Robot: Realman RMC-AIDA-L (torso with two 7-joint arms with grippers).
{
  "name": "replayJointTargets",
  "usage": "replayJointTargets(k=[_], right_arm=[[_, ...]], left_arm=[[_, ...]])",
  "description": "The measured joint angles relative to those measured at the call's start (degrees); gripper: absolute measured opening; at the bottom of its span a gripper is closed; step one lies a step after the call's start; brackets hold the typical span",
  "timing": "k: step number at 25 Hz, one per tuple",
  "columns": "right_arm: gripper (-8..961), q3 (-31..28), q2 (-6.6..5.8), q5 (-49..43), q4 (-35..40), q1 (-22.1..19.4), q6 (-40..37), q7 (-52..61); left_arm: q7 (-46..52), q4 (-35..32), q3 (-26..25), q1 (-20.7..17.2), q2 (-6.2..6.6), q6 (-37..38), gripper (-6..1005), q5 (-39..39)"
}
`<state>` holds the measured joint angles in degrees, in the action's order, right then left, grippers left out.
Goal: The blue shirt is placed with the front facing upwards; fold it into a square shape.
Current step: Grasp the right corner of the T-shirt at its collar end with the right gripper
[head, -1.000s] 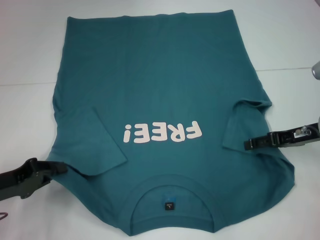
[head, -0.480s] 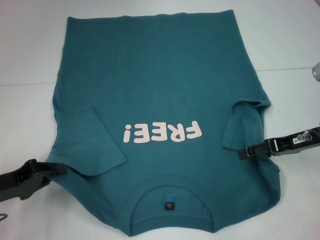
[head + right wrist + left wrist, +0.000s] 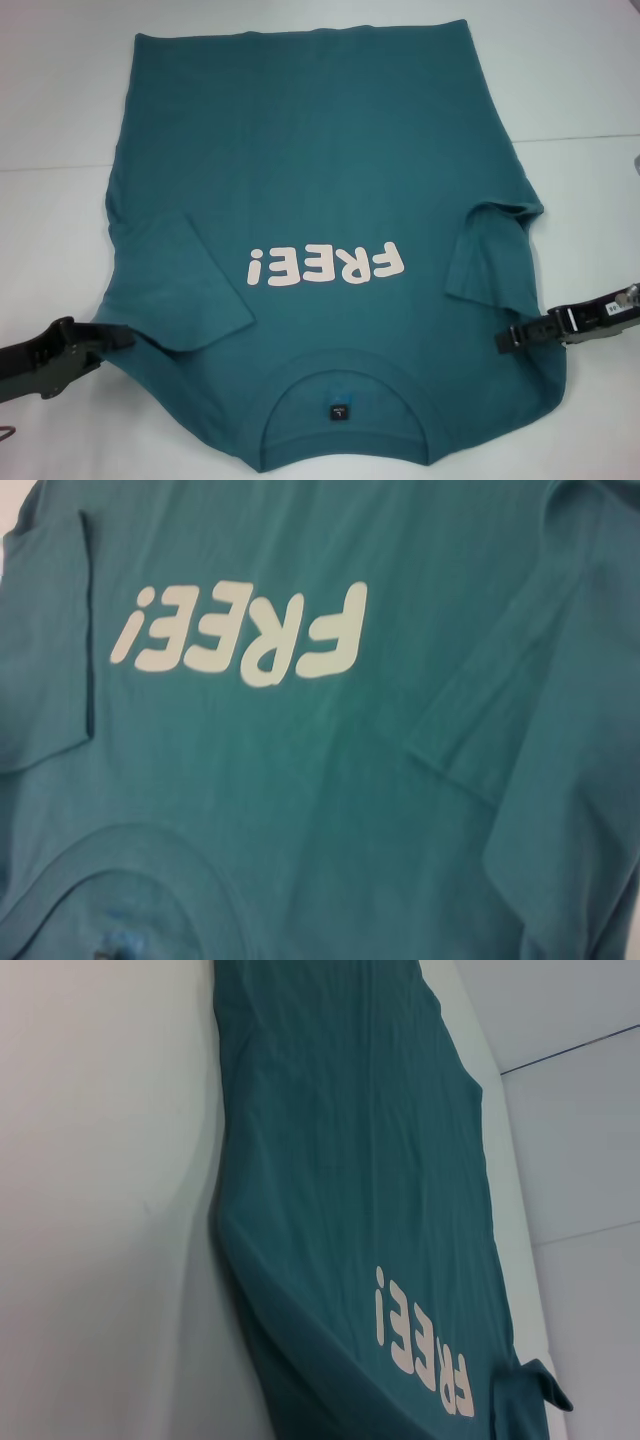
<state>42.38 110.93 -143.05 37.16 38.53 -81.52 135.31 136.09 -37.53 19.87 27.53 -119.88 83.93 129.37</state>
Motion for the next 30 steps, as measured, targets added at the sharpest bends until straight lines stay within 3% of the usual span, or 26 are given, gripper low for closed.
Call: replayJointTargets(k=[30], right_arm=[[780, 0.19, -0.23, -2.11, 3.11, -1.00, -0.98, 5.71]], left_arm=[[-0.15, 0.62, 0.00, 0.06, -0.09, -0.34, 61, -0.17]])
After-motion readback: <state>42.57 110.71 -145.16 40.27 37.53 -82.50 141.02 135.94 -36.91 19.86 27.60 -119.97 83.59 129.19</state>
